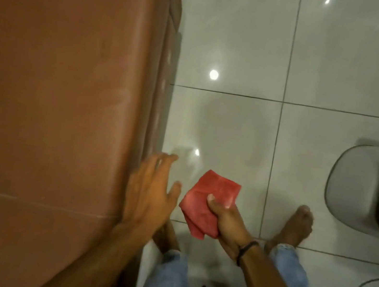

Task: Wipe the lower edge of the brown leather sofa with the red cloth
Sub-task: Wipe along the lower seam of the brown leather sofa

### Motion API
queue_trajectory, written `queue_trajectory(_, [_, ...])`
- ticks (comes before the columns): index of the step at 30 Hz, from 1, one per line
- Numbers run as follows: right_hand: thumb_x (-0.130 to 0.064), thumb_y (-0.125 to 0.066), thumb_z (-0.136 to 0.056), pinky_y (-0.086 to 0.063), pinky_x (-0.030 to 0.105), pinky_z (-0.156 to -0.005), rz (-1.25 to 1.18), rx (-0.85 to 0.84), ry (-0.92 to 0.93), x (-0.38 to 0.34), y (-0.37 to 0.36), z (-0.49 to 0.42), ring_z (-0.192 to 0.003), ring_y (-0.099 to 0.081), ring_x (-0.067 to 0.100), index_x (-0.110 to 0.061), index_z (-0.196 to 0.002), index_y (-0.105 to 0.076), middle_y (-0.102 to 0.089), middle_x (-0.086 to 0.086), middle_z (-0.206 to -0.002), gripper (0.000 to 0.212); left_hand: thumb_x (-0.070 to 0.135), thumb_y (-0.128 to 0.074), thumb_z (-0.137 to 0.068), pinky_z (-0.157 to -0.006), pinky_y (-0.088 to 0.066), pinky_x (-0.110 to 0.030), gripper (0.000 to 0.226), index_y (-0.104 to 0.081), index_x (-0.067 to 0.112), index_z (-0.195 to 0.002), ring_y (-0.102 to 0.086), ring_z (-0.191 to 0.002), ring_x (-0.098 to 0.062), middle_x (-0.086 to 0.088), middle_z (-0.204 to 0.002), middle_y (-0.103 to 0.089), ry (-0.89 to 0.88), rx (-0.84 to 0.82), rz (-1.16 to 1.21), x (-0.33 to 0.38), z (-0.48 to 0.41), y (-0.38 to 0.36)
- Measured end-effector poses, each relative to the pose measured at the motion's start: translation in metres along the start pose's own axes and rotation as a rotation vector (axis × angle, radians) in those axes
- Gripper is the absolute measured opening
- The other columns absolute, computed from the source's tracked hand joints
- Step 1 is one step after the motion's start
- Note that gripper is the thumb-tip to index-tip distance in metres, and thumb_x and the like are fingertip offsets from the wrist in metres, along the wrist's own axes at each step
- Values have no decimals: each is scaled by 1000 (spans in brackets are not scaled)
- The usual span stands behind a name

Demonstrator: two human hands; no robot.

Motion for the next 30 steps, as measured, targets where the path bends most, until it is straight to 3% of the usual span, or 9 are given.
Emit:
queue_trajectory(5, [-21, -57, -107, -61, 31, -81, 216, 124, -15, 71, -62, -57, -113, -70, 36, -6, -145, -56, -70, 20, -132, 41, 44, -44, -103, -131, -5, -58, 70, -25, 18, -165, -6, -163, -35, -14, -176, -14, -40, 64, -422, -83, -22, 29])
queue_trajectory(8, [-24, -54, -108, -56, 45, -107, 255, 186, -23, 103, -95, -89, -131, -63, 37, -14, -158, -41, -62, 18, -145, 53, 43, -33, -107, -130, -4, -62, 74, -4, 16, -168, 8, -163, -35, -14, -177, 8, -46, 26, -460, -103, -29, 14])
queue_trajectory(10, [-26, -51, -109, -46, 43, -119, 235, 192, 28, 113, -123, -112, -142, -56, 34, -20, -163, -35, -56, 13, -154, 56, 40, -30, -108, -130, -4, -63, 72, 0, 16, -168, 9, -163, -36, -15, -177, 10, -65, 52, -468, -109, -30, 7])
queue_trajectory(14, [-20, -42, -112, -23, 43, -134, 107, 86, 209, 117, -181, -146, -160, -32, 23, -22, -157, -45, -41, 3, -169, 45, 40, -24, -107, -129, -6, -63, 69, -4, 15, -168, 4, -164, -37, -16, -177, 4, -122, 126, -497, -115, -30, 4])
queue_trajectory(17, [-46, -35, -109, -11, 19, -132, 178, 31, 357, 134, -205, -127, -164, -16, 3, -42, -157, -37, -29, -15, -173, 48, 37, -26, -107, -128, -7, -65, 69, -4, 14, -168, 3, -163, -38, -17, -177, 2, -141, 159, -496, -116, -29, 2])
queue_trajectory(19, [-52, -37, -107, -19, 13, -125, 356, 89, 359, 149, -175, -120, -162, -21, 9, -31, -159, -36, -32, -2, -174, 56, 35, -28, -107, -128, -8, -65, 68, -5, 14, -168, 1, -163, -38, -18, -177, 0, -149, 187, -485, -114, -28, 1])
queue_trajectory(22, [-18, -38, -112, -31, 39, -125, 586, 538, -124, 153, -34, -145, -154, -36, 29, -8, -159, -37, -37, 17, -167, 49, 34, -31, -107, -128, -9, -65, 68, -8, 14, -168, 0, -163, -38, -18, -177, -2, -165, 205, -474, -113, -28, 1])
queue_trajectory(24, [-17, -34, -111, -37, 44, -120, 908, 753, -211, 140, 33, -146, -148, -40, 28, -8, -158, -32, -38, 15, -161, 48, 34, -33, -106, -128, -9, -65, 69, -9, 14, -168, 0, -163, -38, -18, -177, -2, -155, 210, -475, -115, -28, 2])
queue_trajectory(30, [-21, -37, -111, -40, 41, -117, 1192, 639, -180, 152, 30, -165, -147, -41, 27, -10, -158, -31, -38, 12, -159, 49, 37, -30, -107, -128, -9, -65, 69, -8, 14, -168, -1, -163, -39, -19, -176, -2, -170, 224, -500, -114, -31, -1])
Point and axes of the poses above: each hand's wrist, its own z-axis away from the middle knuckle, its own y-axis out of the back of the hand, x = y × z, the point moved 4 cm from there along -z, towards the middle knuckle
